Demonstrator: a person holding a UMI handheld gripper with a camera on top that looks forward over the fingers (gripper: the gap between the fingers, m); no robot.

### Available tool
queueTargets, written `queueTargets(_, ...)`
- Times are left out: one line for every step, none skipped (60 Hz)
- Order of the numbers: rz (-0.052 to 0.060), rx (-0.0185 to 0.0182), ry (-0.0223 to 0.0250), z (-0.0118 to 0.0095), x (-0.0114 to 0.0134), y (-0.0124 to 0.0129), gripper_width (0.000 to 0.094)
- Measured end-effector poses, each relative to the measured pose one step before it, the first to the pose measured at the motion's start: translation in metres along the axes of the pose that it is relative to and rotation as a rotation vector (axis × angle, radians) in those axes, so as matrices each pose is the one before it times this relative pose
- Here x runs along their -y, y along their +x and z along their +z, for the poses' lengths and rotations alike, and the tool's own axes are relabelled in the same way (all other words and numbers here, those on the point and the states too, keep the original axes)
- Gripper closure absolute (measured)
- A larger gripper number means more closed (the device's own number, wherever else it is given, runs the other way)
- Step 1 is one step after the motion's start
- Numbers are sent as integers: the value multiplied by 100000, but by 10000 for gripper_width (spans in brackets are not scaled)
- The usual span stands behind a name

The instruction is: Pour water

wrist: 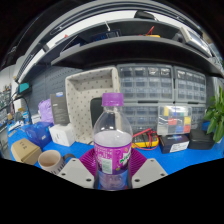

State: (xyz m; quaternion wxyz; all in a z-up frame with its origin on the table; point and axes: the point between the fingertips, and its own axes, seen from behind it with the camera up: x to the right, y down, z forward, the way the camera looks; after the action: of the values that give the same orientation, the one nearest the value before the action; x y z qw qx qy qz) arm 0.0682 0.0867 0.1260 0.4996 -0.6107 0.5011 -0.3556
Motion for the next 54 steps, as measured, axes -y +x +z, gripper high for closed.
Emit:
queueTargets(-301, 302, -167, 102, -428, -69, 558)
queueTargets(-112, 60, -275, 107, -497, -28, 559)
queueTargets(-55, -352, -368, 91, -578, -71, 558)
queueTargets(4, 210, -1017, -135, -471, -81, 557)
queueTargets(-517, 359, 4620, 73, 700, 51, 556)
queueTargets(-1164, -684, 410, 25, -133, 165, 547)
queueTargets(-424, 245, 236, -92, -88, -87, 553)
queueTargets(-302, 423, 721, -9, 77, -199, 555)
queueTargets(-935, -390, -379, -54, -170, 23, 557)
queueTargets(-624, 24, 597, -48, 88, -66, 558)
queueTargets(-316, -251, -36, -308, -30, -197, 558)
queueTargets(-511, -202, 567, 25, 28, -32, 558)
queueTargets(-663, -229, 222, -141, -40, 20, 558)
queueTargets(-464, 4, 359, -48, 2, -51, 558)
queueTargets(-400, -223, 125, -59, -27, -21, 558)
queueTargets(-171, -253, 223, -55, 16, 5, 558)
queueTargets(43, -223, 179, -45, 6, 3, 555)
queueTargets(151, -137, 174, -43, 28, 11, 522)
queueTargets(298, -272, 466, -47, 11, 38, 514)
queueTargets(315, -46, -39, -55, 21, 20, 496)
queueTargets(319, -49, -34, -42, 17, 62, 483)
queueTargets(377, -148, -177, -14, 8, 48, 469)
queueTargets(491, -150, -250, -4, 10, 30, 455)
queueTargets(575, -285, -295, -34, -13, 39, 448)
queueTargets(398, -113, -372, -50, -44, -13, 440)
queueTargets(250, -7, -486, -34, -46, 9, 430)
queueTargets(154, -63, -449, 46, -99, -4, 422)
queueTargets(245, 58, -745, -81, -67, 5, 403)
queueTargets(364, -136, -681, -100, -103, 51, 364)
queueTargets(419, -416, -587, -79, -86, 92, 281)
queueTargets(285, -528, -579, -124, -118, 122, 260)
queueTargets(64, -531, -513, -144, -87, 125, 238)
queueTargets(-134, -460, -365, -166, -58, 90, 176)
queueTargets(-255, -344, -89, -217, -15, 50, 170)
queueTargets(-234, -589, 261, -223, 4, -28, 158)
queueTargets(-322, -409, 314, -288, 45, 58, 146)
queueTargets(-304, -540, 124, -301, -18, 60, 137)
queueTargets(-267, -725, -207, -310, -120, 94, 128)
queueTargets(-310, -687, -652, -303, -199, 15, 121)
queueTargets(-297, -534, -988, -374, -339, 30, 120)
queueTargets(-442, -461, -1273, -408, -417, 2, 117)
queueTargets(-515, -465, -1262, -427, -444, 7, 113)
queueTargets(-578, -474, -1255, -470, -448, -6, 110)
queueTargets(-501, -508, -1303, -469, -478, -9, 105)
queueTargets(-252, -614, -1322, -515, -485, 17, 97)
queueTargets(58, -691, -1252, -524, -463, 14, 95)
queueTargets(417, -696, -1025, -580, -481, -155, 92)
queueTargets(542, -375, -1111, -501, -412, -91, 92)
queueTargets(701, -277, -1092, -538, -397, -151, 97)
queueTargets(866, -187, -1057, -501, -376, -208, 102)
queueTargets(916, -163, -1106, -525, -328, -199, 104)
queueTargets(938, -145, -1073, -497, -276, -231, 104)
queueTargets(864, 81, -949, -487, -234, -282, 104)
queueTargets(844, 159, -869, -494, -147, -320, 102)
